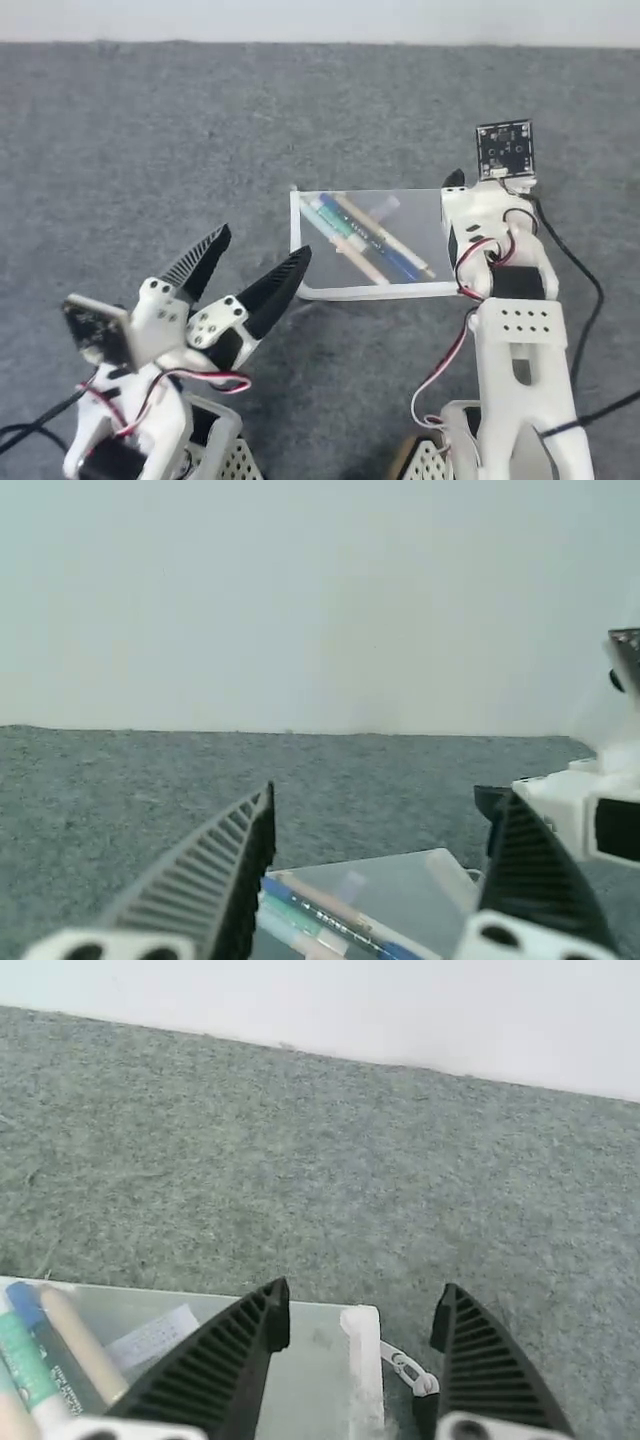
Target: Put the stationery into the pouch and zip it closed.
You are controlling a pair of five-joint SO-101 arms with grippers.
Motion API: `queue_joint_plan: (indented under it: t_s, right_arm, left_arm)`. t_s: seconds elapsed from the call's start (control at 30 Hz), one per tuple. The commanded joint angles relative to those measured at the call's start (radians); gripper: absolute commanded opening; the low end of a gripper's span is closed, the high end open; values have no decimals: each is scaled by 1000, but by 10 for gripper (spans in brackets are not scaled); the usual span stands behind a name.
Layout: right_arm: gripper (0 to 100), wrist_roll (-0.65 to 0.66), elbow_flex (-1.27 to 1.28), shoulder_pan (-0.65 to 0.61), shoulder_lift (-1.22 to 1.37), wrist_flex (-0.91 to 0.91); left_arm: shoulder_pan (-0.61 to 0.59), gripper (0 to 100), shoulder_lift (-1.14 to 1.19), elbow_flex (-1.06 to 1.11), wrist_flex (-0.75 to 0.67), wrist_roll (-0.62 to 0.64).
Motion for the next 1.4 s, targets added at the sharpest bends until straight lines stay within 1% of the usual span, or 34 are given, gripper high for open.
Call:
queue_joint_plan:
  t_s: [0.0, 0.23, 0.43, 0.6, 0.67, 0.73, 0.8, 0.87, 1.0, 1.17, 1.3, 1.37]
  right_arm:
    - [219, -5, -3, -8, -53, -44]
    - [219, -11, -3, -8, -61, -36]
    - [217, -9, -3, -2, -77, -33]
    - [206, -5, 46, -10, -188, -13]
    - [154, -5, 75, -10, -251, -15]
    - [83, -5, 106, -10, -318, -22]
    - [32, -5, 130, -10, -383, -24]
    - [25, -5, 157, -16, -447, -24]
    - [20, -8, 226, -30, -584, -24]
    - [20, -5, 322, -56, -786, -24]
    - [20, -5, 407, -51, -970, -24]
    - [19, -5, 446, -54, -1064, -24]
  left_arm:
    - [-3, 323, -9, -85, 31, 11]
    - [-83, 323, -11, -97, 11, 11]
    - [-86, 321, -11, -99, 5, 11]
    - [-86, 313, -11, -45, -57, 11]
    - [-86, 272, -11, -12, -104, 8]
    - [-86, 209, -11, 19, -147, 5]
    - [-87, 142, -11, 41, -184, 2]
    - [-114, 90, -11, 53, -213, -26]
    - [-164, 18, -11, 96, -276, -75]
    - [-170, 11, -11, 186, -381, -77]
    - [-164, 12, -11, 271, -462, -164]
    - [-164, 12, -11, 323, -517, -172]
